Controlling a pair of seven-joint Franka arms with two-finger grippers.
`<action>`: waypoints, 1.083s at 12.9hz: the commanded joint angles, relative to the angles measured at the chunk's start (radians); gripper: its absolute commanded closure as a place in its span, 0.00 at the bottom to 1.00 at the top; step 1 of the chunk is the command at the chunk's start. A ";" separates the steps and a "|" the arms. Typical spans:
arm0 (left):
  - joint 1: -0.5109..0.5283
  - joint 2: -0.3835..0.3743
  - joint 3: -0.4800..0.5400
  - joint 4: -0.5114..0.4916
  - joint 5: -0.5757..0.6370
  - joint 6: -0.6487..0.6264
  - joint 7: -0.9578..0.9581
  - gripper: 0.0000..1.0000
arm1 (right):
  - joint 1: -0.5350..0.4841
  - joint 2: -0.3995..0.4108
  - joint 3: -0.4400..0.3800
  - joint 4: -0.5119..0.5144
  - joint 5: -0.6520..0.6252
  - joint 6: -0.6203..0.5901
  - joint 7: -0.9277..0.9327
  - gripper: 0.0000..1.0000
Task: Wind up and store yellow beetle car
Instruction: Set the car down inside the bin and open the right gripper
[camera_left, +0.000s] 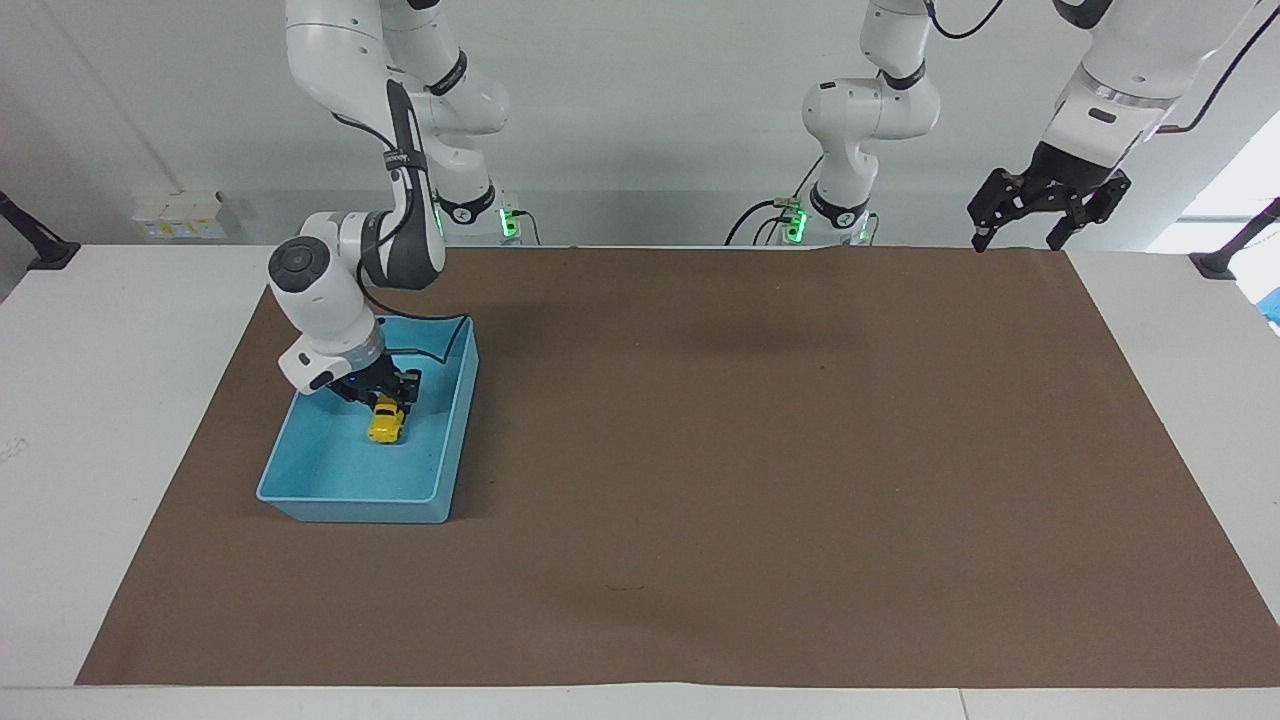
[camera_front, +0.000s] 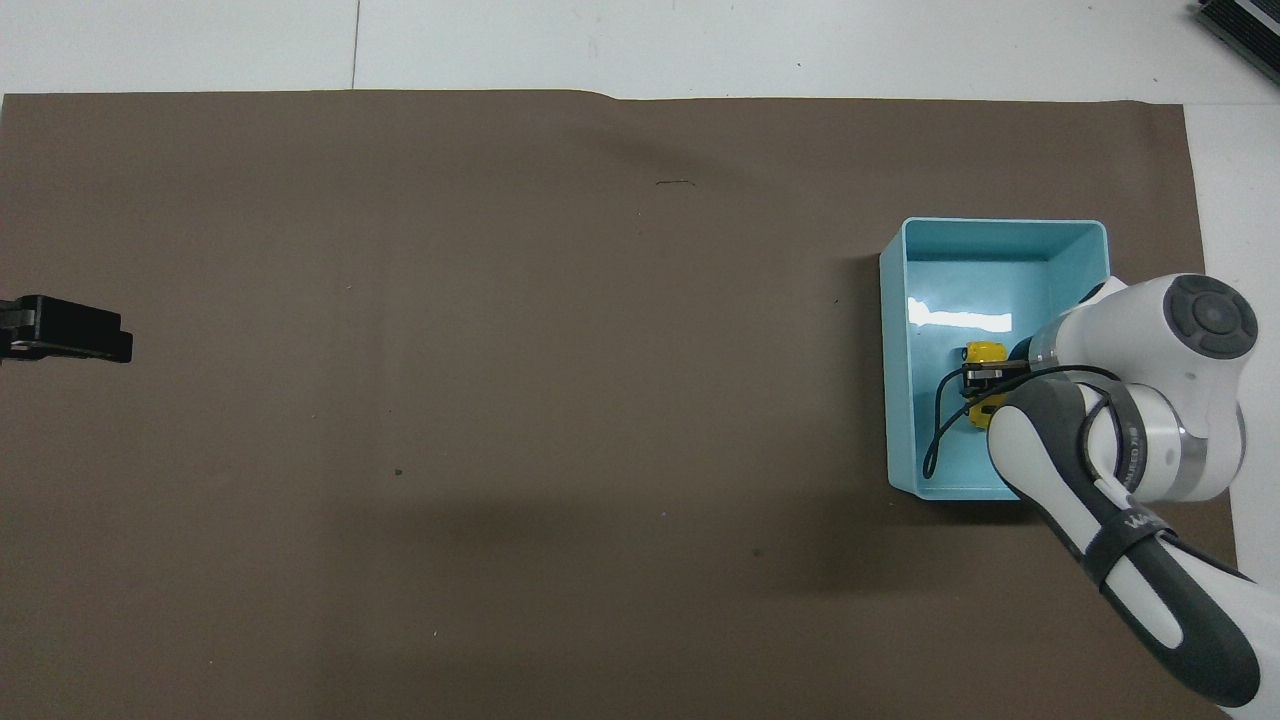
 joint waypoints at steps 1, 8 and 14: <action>0.005 -0.018 0.002 -0.014 -0.014 -0.012 0.010 0.00 | -0.016 -0.002 0.011 -0.027 -0.012 0.043 -0.028 1.00; 0.005 -0.020 0.002 -0.014 -0.014 -0.012 0.010 0.00 | -0.004 -0.015 0.014 0.002 -0.010 0.013 -0.026 0.00; 0.005 -0.020 0.002 -0.014 -0.014 -0.012 0.011 0.00 | -0.004 -0.064 0.023 0.130 -0.010 -0.139 -0.023 0.00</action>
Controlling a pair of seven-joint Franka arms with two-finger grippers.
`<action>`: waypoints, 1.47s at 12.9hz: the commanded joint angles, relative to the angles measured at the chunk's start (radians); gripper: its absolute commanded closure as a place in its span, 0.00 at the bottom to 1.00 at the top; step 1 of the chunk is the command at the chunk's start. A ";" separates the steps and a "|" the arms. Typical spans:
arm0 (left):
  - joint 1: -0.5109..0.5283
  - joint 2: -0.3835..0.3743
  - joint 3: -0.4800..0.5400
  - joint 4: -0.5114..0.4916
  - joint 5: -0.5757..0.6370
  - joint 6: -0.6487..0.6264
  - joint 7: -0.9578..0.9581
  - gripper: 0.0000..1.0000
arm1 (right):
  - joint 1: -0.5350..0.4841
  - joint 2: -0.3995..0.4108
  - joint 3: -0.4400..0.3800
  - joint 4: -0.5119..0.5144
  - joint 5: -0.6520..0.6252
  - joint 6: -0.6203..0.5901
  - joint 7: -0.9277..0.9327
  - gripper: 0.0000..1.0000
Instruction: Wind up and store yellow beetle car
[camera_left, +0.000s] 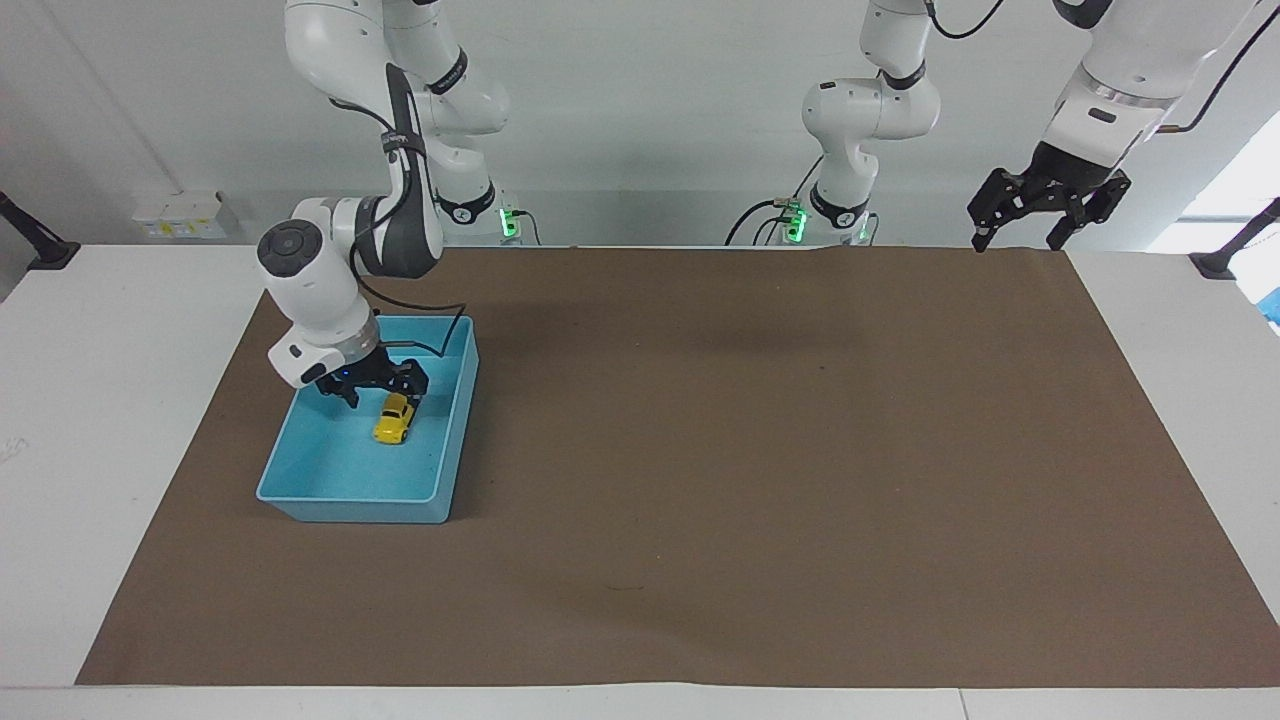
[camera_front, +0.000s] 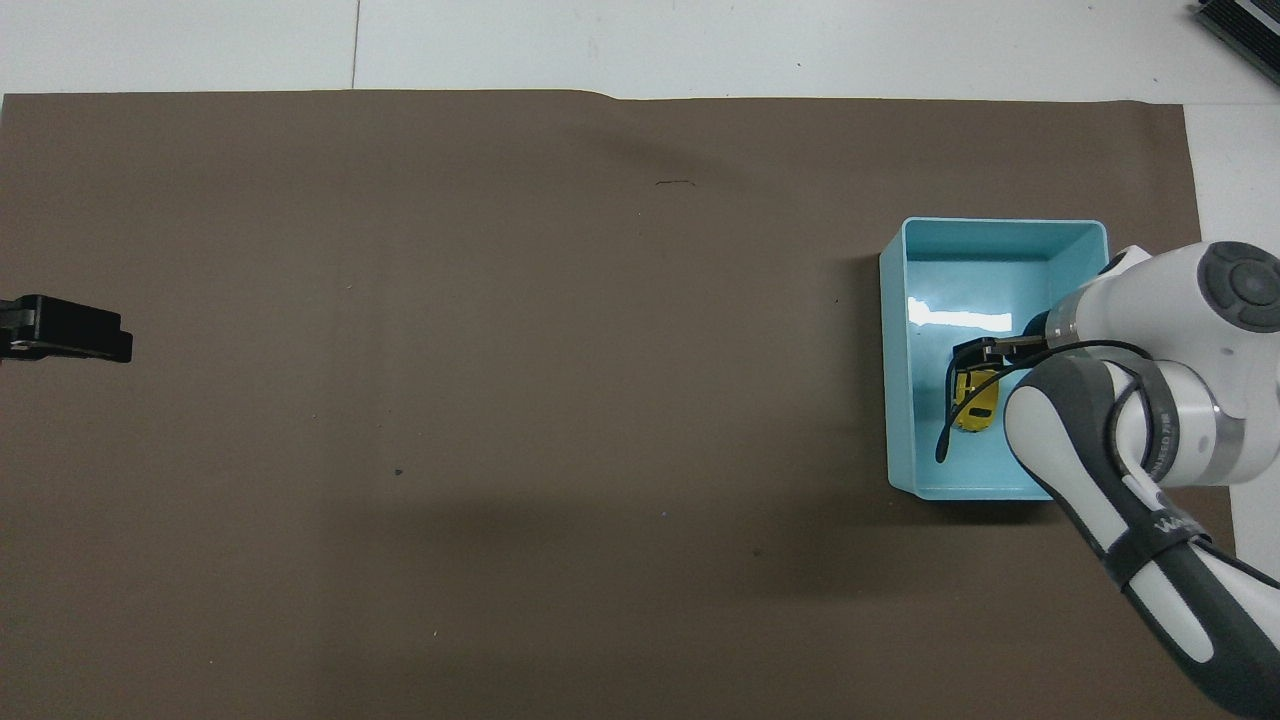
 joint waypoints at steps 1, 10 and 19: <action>0.005 -0.019 0.002 -0.014 -0.014 -0.012 0.010 0.00 | -0.009 -0.031 0.010 0.047 0.006 -0.057 -0.018 0.00; 0.005 -0.019 0.003 -0.014 -0.014 -0.012 0.010 0.00 | -0.009 -0.098 0.011 0.287 0.009 -0.389 -0.008 0.00; 0.005 -0.019 0.002 -0.014 -0.014 -0.012 0.010 0.00 | -0.009 -0.141 0.013 0.482 0.042 -0.710 0.016 0.00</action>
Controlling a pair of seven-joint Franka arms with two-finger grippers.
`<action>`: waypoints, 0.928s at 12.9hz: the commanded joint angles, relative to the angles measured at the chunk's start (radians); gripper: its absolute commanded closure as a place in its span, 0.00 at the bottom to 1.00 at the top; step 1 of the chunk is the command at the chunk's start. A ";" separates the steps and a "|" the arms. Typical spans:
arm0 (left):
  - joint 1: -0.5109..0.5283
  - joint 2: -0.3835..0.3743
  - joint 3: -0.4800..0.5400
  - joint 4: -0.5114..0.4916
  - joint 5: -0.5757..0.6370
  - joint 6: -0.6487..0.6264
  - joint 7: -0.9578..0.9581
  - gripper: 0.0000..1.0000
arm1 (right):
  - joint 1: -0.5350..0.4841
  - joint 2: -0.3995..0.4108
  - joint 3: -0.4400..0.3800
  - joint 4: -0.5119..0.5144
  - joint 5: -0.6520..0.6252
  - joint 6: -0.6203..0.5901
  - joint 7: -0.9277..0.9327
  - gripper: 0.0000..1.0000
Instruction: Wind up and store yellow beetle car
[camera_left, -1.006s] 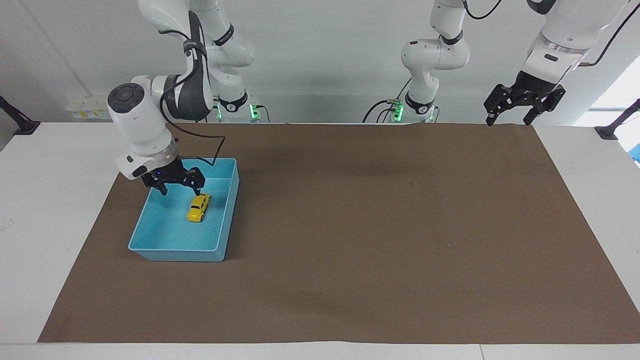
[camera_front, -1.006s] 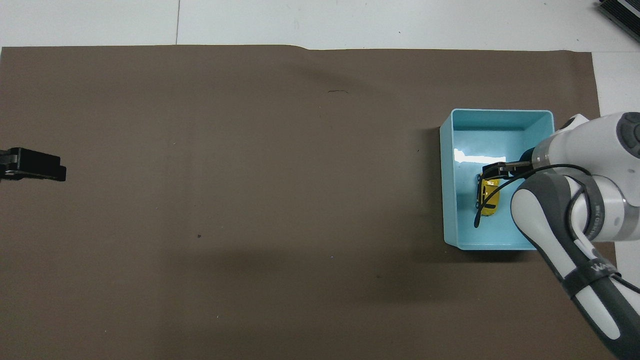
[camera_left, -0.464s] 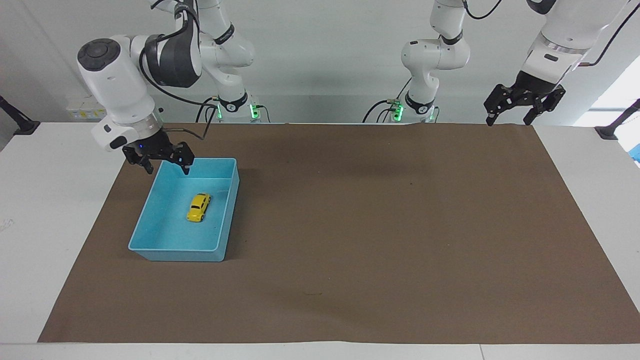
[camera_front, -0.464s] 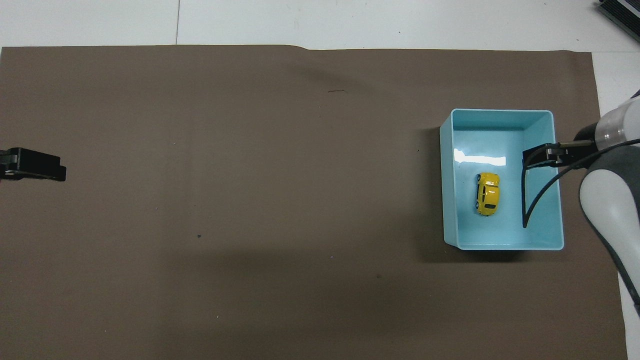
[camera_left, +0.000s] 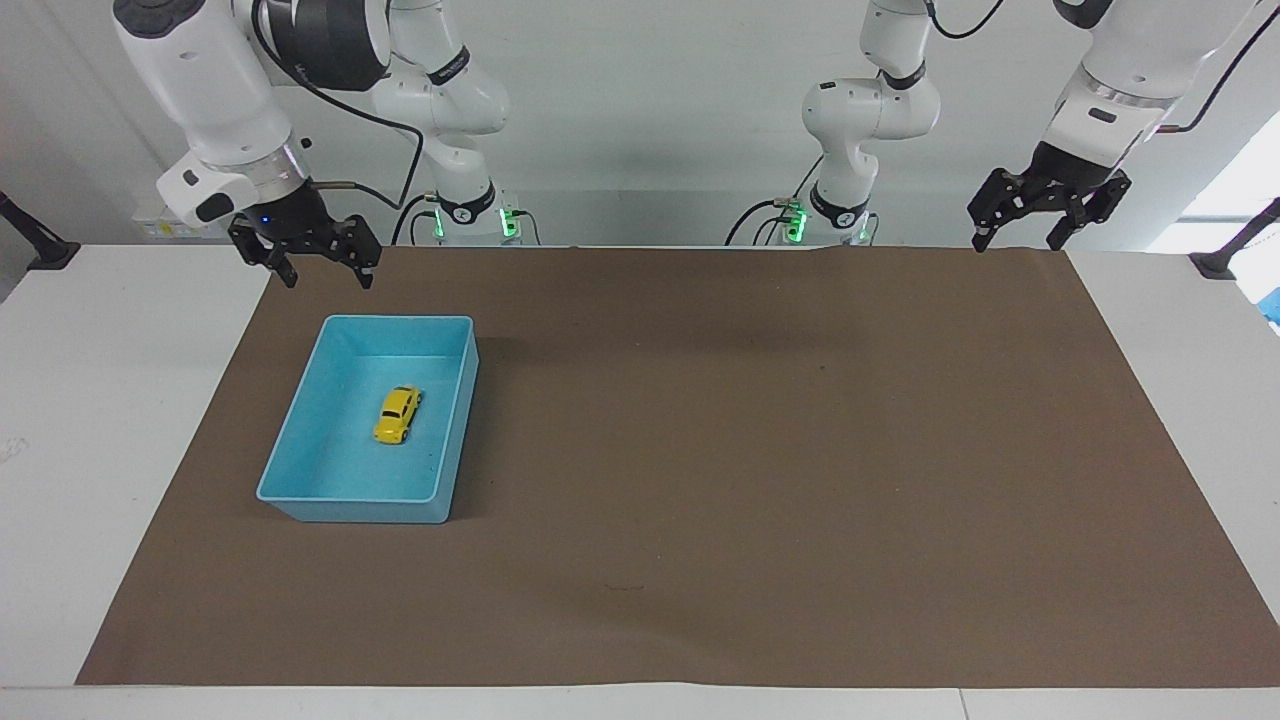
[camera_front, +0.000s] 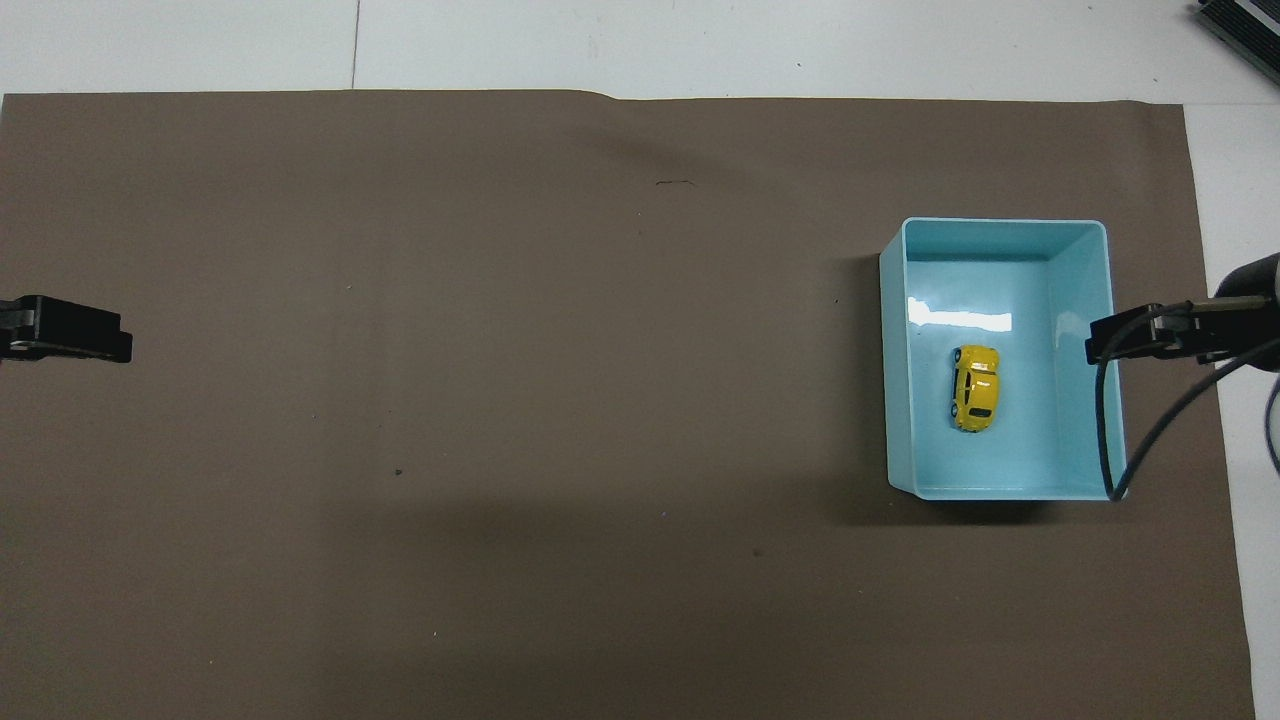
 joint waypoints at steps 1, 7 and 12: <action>0.005 -0.018 0.002 -0.014 -0.014 -0.011 0.010 0.00 | -0.009 0.028 0.006 0.083 0.018 -0.083 0.011 0.00; 0.005 -0.019 0.002 -0.014 -0.014 -0.011 0.010 0.00 | -0.010 0.028 0.006 0.114 0.015 -0.114 0.007 0.00; 0.005 -0.019 0.003 -0.014 -0.014 -0.011 0.010 0.00 | -0.010 0.027 0.006 0.109 0.017 -0.114 0.005 0.00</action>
